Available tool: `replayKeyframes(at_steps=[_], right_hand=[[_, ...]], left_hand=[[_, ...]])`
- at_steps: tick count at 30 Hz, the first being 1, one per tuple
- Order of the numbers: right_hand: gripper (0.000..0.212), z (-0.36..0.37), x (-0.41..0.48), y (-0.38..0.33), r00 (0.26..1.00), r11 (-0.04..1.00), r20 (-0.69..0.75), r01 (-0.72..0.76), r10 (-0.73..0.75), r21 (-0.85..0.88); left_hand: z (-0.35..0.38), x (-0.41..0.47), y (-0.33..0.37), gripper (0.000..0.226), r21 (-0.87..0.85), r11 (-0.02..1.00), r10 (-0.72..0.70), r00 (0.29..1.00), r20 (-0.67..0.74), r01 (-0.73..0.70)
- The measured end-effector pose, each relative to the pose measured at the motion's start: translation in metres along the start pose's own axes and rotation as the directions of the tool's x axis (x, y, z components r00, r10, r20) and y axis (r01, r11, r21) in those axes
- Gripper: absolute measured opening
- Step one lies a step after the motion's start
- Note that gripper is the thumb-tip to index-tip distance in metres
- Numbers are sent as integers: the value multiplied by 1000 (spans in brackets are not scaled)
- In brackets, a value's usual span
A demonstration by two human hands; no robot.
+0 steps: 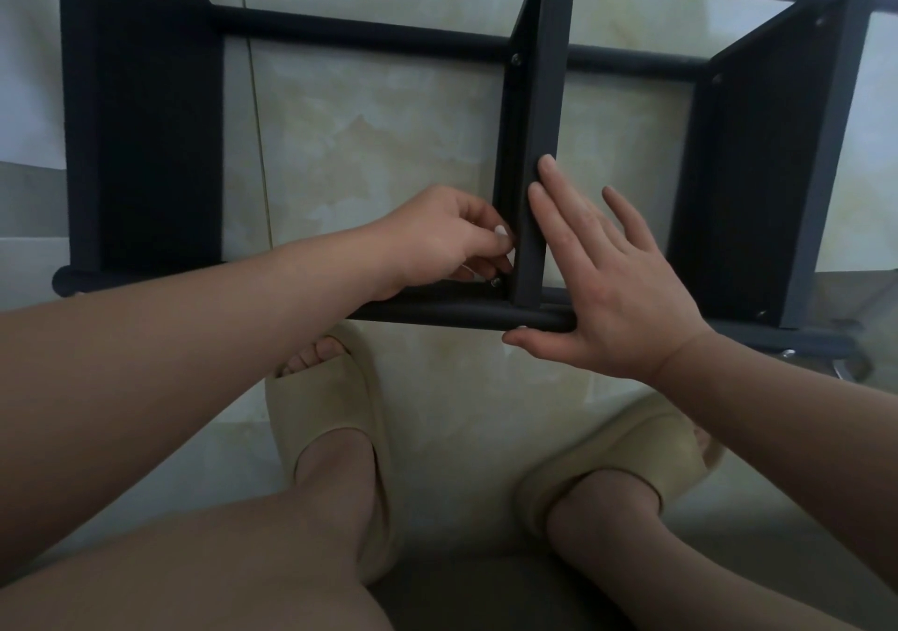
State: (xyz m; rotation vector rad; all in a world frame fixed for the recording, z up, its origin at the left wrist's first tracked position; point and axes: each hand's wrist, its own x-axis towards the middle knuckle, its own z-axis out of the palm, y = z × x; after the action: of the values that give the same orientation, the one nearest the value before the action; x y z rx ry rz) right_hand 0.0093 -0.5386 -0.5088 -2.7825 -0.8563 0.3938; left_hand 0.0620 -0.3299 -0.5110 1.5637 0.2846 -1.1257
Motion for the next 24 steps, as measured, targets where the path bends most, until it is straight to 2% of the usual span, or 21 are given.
replayKeyframes(at_steps=[8,18,24], right_hand=[[111,0,0,0,1000,1000,-15,3,-3,1],[111,-2,0,-1,1000,1000,4,-3,3,-18],[109,0,0,0,1000,997,-21,6,-7,-76]], left_hand=[[-2,0,3,15,-70,997,-44,999,23,46],[-4,2,3,22,65,998,5,998,67,-9],[-6,3,0,21,89,996,-1,997,71,-5]])
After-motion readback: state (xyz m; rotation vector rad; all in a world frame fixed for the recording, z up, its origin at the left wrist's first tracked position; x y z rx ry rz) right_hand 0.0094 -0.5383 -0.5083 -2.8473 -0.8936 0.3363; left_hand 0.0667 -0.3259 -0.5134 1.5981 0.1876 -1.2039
